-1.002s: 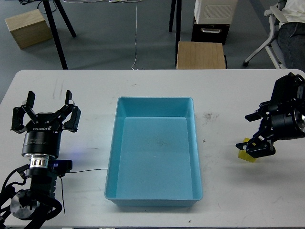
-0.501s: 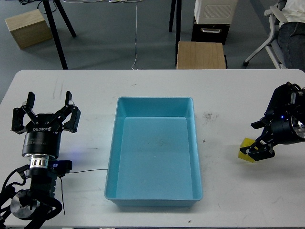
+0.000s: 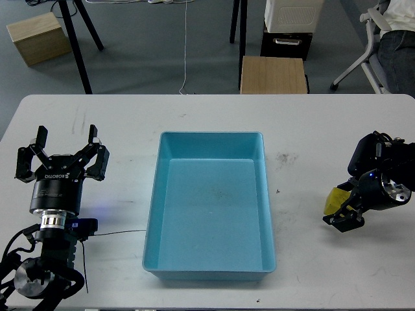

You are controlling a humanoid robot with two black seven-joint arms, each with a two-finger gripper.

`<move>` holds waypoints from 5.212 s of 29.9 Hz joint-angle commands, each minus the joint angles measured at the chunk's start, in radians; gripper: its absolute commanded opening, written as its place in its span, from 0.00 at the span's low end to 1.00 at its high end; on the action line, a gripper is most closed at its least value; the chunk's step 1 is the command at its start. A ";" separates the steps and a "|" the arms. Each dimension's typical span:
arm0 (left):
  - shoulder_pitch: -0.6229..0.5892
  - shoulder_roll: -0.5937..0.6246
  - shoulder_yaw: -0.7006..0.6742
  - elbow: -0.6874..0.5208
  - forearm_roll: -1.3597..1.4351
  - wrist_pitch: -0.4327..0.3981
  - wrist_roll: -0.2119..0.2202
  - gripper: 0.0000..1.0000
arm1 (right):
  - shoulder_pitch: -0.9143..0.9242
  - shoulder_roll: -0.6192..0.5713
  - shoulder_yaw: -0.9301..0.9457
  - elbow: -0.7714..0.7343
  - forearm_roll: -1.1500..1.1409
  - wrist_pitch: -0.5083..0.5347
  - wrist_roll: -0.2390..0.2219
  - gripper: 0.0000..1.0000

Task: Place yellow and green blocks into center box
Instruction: 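Lift the yellow cube and lower it into the blue tray, then open the right gripper and withdraw it away from the tray, then move the left gripper to the green cube and close on it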

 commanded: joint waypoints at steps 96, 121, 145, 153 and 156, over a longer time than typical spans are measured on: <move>-0.487 0.706 -0.025 0.356 1.264 0.209 0.000 1.00 | -0.259 0.776 1.168 0.091 0.312 -0.065 -0.063 0.98; -0.499 0.907 0.382 -0.041 2.582 0.208 0.000 0.98 | -1.034 0.687 1.752 0.381 0.741 -0.073 -0.164 0.98; -0.540 0.718 0.463 0.144 2.582 0.022 0.000 0.99 | -1.161 0.689 1.781 0.342 0.870 -0.120 -0.160 0.98; -0.548 0.653 0.466 0.210 2.582 0.031 0.000 0.99 | -1.164 0.687 1.786 0.342 0.879 -0.130 -0.160 0.98; -0.547 0.653 0.468 0.216 2.582 0.031 0.000 0.99 | -1.166 0.687 1.784 0.342 0.879 -0.140 -0.160 0.98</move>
